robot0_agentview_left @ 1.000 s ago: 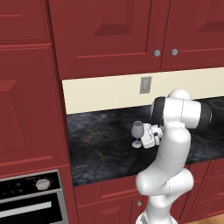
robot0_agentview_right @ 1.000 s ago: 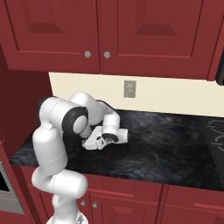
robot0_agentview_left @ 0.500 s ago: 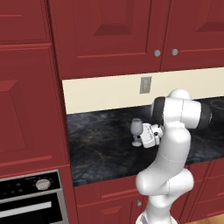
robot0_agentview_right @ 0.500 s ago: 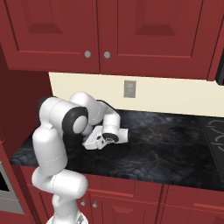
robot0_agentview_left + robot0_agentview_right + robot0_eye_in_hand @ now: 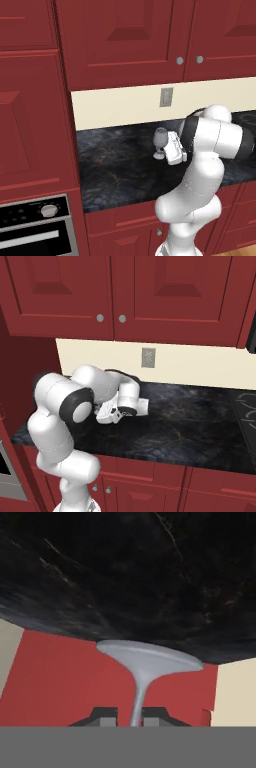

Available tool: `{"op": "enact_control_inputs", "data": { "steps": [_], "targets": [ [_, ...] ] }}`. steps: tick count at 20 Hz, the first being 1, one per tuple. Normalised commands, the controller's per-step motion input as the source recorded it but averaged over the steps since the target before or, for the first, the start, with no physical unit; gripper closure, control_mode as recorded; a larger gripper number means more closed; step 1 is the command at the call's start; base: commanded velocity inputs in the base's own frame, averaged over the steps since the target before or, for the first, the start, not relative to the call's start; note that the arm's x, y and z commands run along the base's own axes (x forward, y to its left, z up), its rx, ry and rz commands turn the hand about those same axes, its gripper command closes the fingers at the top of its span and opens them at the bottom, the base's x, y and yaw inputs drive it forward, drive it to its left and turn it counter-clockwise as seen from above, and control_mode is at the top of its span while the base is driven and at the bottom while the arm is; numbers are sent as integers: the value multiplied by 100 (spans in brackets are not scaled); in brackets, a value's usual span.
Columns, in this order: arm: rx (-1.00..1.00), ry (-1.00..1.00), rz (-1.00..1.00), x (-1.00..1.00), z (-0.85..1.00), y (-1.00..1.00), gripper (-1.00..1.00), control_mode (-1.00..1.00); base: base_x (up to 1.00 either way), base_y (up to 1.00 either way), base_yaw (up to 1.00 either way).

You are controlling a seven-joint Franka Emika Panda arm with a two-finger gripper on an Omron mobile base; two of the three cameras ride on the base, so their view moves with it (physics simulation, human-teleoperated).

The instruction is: Retrieve the wine glasses from the counter and place one next to each plate.

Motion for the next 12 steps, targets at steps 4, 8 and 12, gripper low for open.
{"op": "enact_control_inputs", "data": {
  "steps": [4, 8, 12],
  "targets": [
    [0, -36, 0, -59, 71, 0, 100, -100, 0, 0, 0],
    [0, -14, 0, -81, 60, 0, 100, -100, 0, 0, 0],
    [-2, 3, -2, -73, 61, 0, 100, -100, 0, 0, 0]
  ]
}}
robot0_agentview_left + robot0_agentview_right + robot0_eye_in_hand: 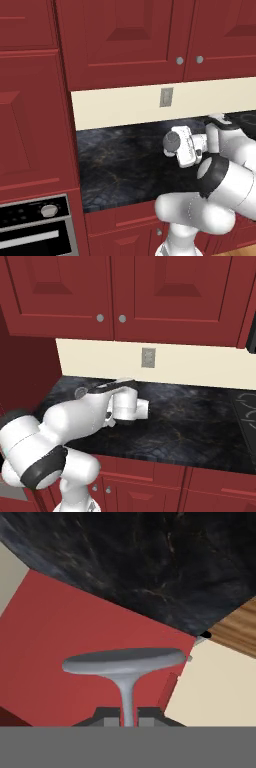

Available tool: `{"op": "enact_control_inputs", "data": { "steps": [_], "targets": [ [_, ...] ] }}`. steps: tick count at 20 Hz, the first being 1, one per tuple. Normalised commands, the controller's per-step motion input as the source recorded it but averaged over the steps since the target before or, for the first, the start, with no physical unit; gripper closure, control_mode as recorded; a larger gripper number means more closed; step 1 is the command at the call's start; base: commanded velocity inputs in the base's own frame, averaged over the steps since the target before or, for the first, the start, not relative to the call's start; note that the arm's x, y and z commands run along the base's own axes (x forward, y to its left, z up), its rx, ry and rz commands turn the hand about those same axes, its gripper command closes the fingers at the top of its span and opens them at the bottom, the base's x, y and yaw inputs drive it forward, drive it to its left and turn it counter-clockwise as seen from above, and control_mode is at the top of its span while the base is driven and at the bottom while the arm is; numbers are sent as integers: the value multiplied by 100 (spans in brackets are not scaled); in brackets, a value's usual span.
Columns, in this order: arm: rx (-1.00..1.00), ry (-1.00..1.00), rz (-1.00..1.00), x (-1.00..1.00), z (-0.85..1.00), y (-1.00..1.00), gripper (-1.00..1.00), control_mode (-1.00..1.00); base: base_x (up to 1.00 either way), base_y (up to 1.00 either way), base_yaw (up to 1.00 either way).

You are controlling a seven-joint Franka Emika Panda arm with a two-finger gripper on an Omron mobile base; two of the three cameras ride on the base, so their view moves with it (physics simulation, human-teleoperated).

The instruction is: Retrieve the wine glasses from the counter and place one next to each plate.

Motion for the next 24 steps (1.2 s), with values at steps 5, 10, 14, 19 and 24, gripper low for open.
{"op": "enact_control_inputs", "data": {
  "steps": [5, 10, 14, 19, 24],
  "targets": [
    [-4, 9, -2, -61, 54, 0, 100, -100, 0, 0, 0],
    [0, 1, 1, -62, 36, 0, 100, -100, 0, 0, 0],
    [1, 0, 4, -66, 27, 0, 100, -100, 0, 0, 0],
    [2, -12, 5, -63, 50, 0, 100, -100, 0, 0, 0],
    [6, -18, 9, -74, 53, 5, 100, -100, 0, 0, 0]
  ]
}}
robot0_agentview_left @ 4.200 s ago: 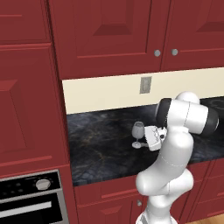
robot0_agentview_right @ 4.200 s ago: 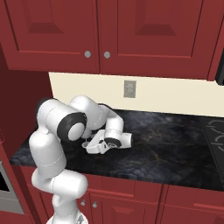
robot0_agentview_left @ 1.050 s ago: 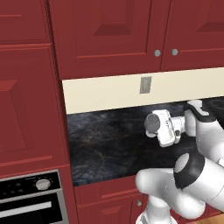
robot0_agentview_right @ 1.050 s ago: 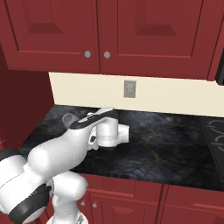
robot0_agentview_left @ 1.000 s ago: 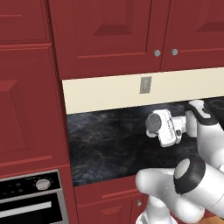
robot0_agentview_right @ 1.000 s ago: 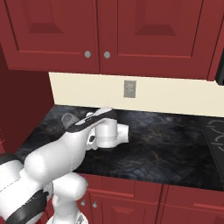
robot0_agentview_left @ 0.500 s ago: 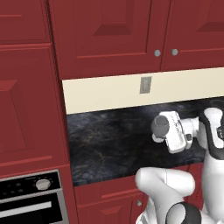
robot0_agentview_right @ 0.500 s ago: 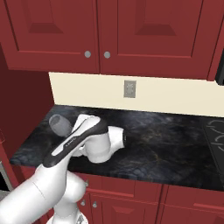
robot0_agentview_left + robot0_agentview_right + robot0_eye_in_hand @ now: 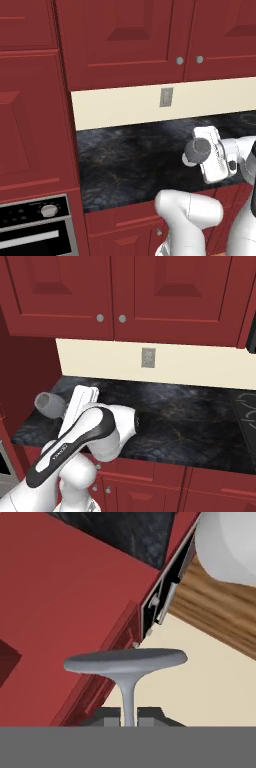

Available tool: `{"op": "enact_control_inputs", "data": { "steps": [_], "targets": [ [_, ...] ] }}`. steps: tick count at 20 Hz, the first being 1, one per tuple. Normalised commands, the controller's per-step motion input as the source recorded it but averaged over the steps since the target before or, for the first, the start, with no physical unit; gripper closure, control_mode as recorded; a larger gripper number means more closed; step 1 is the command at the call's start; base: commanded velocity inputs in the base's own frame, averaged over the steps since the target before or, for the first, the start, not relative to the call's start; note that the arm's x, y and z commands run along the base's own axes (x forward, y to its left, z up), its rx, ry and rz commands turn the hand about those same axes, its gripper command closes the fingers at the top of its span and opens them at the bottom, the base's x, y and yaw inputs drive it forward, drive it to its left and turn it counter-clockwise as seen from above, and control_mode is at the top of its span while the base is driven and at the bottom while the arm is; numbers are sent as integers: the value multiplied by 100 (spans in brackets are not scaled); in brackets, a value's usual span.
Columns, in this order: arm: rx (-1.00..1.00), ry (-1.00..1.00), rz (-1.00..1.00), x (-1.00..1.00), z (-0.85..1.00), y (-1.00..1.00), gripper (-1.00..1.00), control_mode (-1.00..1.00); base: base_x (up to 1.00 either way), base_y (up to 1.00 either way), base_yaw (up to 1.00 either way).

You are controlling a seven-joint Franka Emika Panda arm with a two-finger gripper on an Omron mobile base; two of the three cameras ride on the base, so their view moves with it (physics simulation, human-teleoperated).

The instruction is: Retrieve the wine glasses from the counter and place one next to each plate.

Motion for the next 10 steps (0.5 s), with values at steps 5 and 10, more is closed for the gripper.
{"op": "enact_control_inputs", "data": {
  "steps": [5, 10],
  "targets": [
    [1, -4, 2, -19, 12, 3, 100, 100, -80, 20, 9],
    [0, 0, 0, 0, 0, 0, 100, 100, -99, 50, 17]
  ]
}}
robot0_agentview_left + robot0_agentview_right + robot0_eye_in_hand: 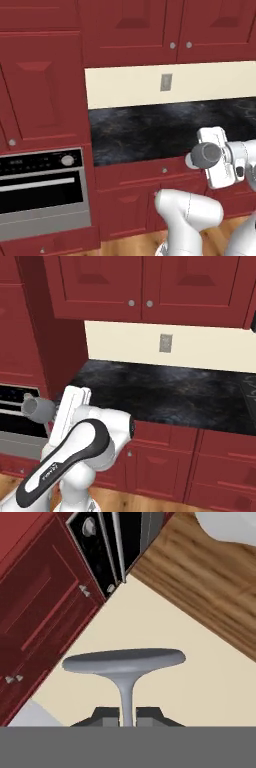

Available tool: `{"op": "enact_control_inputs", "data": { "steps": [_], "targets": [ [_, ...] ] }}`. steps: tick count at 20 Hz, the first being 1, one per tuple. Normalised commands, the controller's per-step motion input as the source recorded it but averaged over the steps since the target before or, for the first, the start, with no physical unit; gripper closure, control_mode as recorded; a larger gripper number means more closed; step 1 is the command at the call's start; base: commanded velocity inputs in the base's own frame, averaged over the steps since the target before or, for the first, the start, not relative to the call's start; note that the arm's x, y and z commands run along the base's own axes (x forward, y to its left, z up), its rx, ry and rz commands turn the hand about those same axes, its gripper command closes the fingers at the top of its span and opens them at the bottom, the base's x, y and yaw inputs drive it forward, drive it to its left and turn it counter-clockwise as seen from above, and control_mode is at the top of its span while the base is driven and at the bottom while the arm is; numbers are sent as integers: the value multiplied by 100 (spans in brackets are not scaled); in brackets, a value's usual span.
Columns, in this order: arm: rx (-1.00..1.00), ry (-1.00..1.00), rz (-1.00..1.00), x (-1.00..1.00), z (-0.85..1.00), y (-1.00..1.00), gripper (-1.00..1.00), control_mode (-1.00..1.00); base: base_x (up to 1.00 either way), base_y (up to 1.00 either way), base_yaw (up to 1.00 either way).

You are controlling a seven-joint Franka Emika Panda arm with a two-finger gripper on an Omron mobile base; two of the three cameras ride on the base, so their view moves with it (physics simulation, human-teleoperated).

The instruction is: Retrieve the wine glasses from the counter and place one next to each plate.

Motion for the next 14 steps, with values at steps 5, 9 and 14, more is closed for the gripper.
{"op": "enact_control_inputs", "data": {
  "steps": [5, 9, 14],
  "targets": [
    [0, 0, 0, 0, 0, 0, 100, 100, -49, 93, 42],
    [0, 0, 0, 0, 0, 0, 100, 100, 0, 39, 83],
    [0, 0, 0, 0, 0, 0, 100, 100, 0, 0, 100]
  ]
}}
